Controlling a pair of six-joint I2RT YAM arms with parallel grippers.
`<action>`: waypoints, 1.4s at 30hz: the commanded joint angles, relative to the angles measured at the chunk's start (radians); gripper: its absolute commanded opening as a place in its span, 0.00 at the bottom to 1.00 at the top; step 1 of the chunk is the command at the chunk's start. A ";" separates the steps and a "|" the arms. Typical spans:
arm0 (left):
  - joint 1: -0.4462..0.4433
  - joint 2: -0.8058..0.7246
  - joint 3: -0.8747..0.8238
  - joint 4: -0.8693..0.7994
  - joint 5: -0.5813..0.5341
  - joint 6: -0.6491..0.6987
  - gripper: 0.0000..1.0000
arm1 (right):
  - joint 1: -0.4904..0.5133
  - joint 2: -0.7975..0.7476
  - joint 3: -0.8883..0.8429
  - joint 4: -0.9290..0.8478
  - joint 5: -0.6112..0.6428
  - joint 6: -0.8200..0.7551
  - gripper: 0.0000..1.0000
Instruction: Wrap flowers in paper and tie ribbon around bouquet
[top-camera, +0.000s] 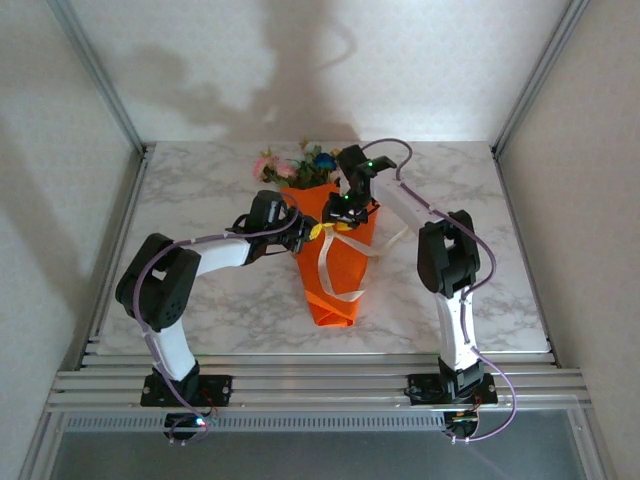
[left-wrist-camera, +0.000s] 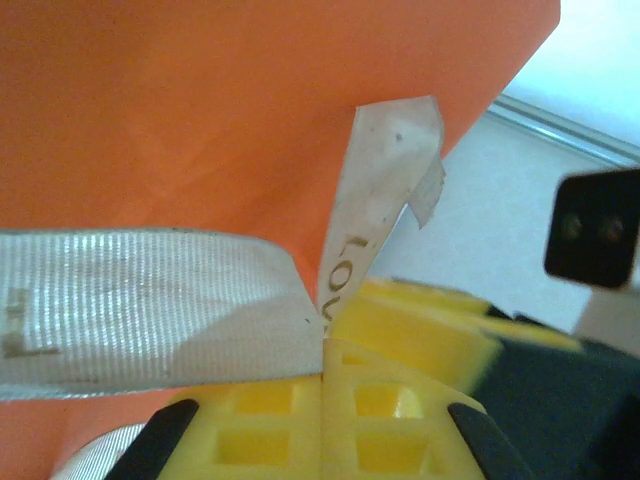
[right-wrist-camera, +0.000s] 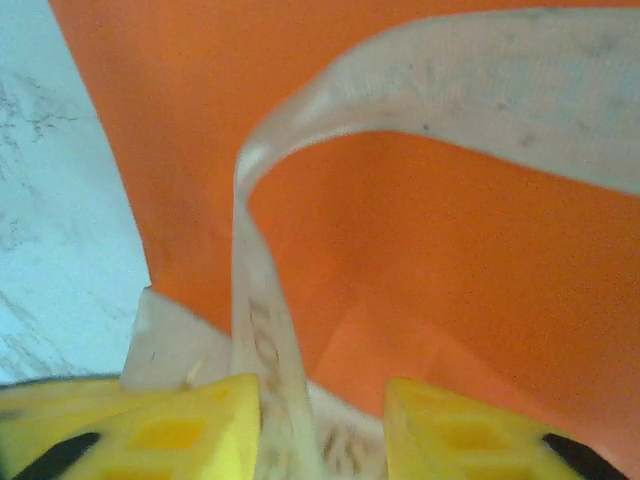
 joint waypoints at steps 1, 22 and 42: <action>0.006 -0.021 0.013 0.013 -0.019 0.012 0.00 | 0.007 -0.135 0.028 -0.044 0.107 -0.076 0.46; 0.016 -0.023 0.059 -0.068 -0.001 0.055 0.00 | 0.154 -0.520 -0.935 1.149 0.210 -1.051 0.77; 0.018 -0.043 0.075 -0.100 -0.007 0.079 0.00 | 0.179 -0.337 -0.756 1.001 0.289 -1.117 0.08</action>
